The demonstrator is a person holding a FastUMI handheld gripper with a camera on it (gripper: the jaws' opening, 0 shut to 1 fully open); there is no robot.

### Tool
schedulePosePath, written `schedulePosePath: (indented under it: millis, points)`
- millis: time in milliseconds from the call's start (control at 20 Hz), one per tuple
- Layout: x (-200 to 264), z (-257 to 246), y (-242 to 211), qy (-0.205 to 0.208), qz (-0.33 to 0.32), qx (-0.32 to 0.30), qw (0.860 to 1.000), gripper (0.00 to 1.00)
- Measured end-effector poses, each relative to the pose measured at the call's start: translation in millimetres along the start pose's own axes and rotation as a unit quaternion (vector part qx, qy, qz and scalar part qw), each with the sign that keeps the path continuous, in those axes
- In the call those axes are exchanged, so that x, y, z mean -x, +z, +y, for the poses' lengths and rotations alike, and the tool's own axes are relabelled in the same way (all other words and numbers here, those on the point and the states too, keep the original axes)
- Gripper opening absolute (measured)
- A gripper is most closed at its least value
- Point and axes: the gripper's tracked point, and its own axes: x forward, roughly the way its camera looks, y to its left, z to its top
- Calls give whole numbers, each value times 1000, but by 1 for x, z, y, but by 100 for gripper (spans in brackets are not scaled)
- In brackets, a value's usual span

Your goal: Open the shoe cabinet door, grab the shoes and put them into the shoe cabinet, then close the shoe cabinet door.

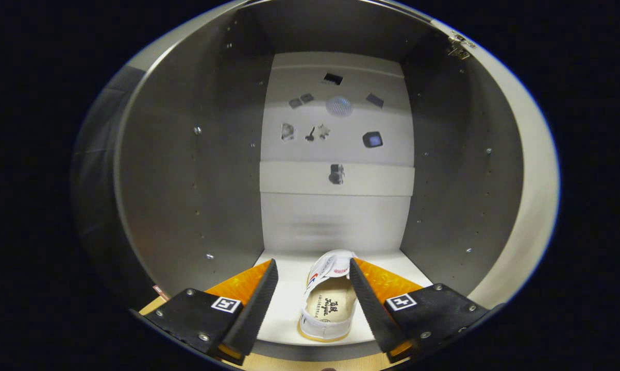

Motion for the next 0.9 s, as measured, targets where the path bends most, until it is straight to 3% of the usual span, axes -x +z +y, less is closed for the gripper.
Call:
schedulePosePath:
  millis: [50, 450, 900]
  points:
    - [21, -3, 11, -2, -12, -6, 1000, 93]
    - [212, -42, 48, -13, -38, -37, 999, 93]
    - [342, -61, 53, -4, -40, -46, 998, 93]
